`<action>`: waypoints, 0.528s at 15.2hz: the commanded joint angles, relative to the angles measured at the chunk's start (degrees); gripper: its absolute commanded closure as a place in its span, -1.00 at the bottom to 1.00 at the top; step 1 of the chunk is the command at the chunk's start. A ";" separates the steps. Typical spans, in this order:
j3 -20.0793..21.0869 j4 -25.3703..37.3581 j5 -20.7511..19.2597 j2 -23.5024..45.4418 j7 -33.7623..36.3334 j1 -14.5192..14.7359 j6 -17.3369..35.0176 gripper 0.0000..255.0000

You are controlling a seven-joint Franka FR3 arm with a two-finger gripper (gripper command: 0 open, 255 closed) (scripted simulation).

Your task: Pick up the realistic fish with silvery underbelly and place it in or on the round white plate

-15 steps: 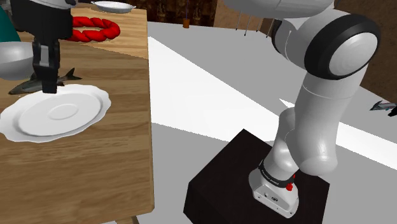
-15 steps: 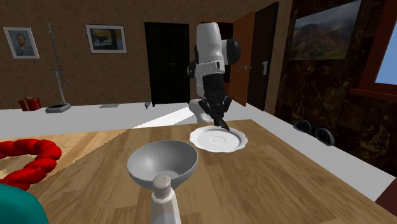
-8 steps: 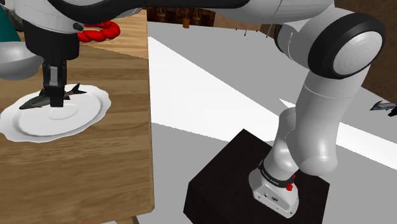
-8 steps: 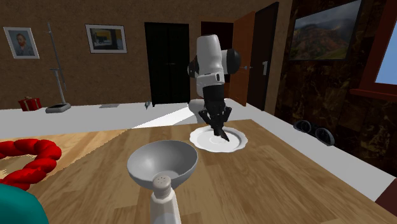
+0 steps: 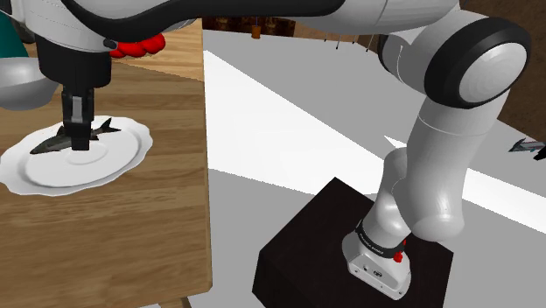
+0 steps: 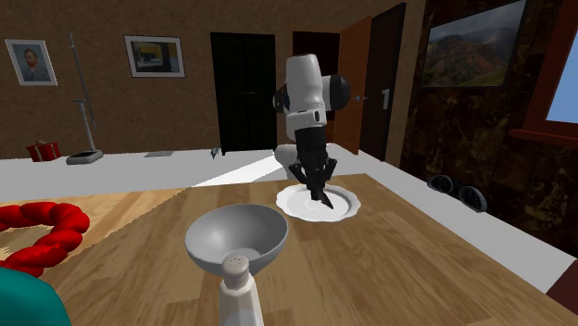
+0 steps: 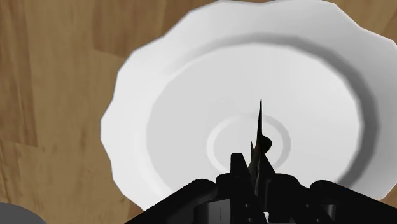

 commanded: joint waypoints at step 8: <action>-0.10 2.36 0.18 -0.99 -0.07 -0.28 -3.35 -1.00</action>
